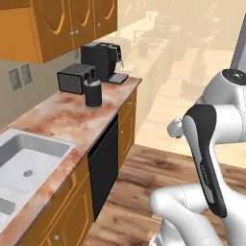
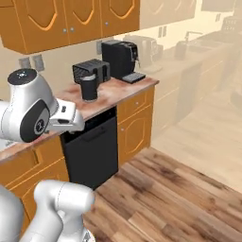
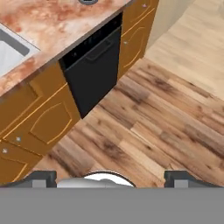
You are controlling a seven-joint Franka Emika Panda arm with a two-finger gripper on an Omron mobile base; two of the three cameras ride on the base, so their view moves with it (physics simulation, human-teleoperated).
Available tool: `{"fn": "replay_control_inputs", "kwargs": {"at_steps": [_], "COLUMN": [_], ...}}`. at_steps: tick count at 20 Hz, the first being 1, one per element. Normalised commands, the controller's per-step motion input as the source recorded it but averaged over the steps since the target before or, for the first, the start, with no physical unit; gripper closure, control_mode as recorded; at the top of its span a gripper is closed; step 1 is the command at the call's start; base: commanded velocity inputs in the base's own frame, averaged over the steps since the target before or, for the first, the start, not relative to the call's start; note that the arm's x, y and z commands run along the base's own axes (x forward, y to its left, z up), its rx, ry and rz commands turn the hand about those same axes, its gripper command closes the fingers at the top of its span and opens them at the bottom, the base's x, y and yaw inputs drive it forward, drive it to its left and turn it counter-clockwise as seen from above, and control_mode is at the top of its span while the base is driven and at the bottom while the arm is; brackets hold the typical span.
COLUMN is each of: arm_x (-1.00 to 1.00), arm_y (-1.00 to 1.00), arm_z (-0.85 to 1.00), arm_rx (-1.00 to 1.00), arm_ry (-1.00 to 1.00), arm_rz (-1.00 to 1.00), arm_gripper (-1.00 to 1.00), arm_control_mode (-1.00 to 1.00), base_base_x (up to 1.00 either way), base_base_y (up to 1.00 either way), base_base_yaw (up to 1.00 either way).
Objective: Navigate to the coffee machine.
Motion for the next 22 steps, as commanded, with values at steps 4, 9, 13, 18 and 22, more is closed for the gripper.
{"fn": "replay_control_inputs", "kwargs": {"at_steps": [4, 9, 13, 18, 22], "arm_x": [0.0, 0.0, 0.0, 0.0, 0.0], "arm_y": [0.0, 0.0, 0.0, 0.0, 0.0], "arm_z": [0.0, 0.0, 0.0, 0.0, 0.0], "arm_rx": [0.0, 0.0, 0.0, 0.0, 0.0], "arm_ry": [0.0, 0.0, 0.0, 0.0, 0.0], "arm_rz": [0.0, 0.0, 0.0, 0.0, 0.0], "arm_gripper": [-1.0, -1.0, -1.0, -1.0, -1.0], "arm_control_mode": [1.0, 1.0, 1.0, 1.0, 1.0], "base_base_x": [1.0, 1.0, 1.0, 1.0, 1.0], "base_base_y": [-0.86, -0.98, -1.0, -0.74, -0.44], "base_base_yaw": [-0.05, 0.18, 0.37, 0.49, 0.6]}}
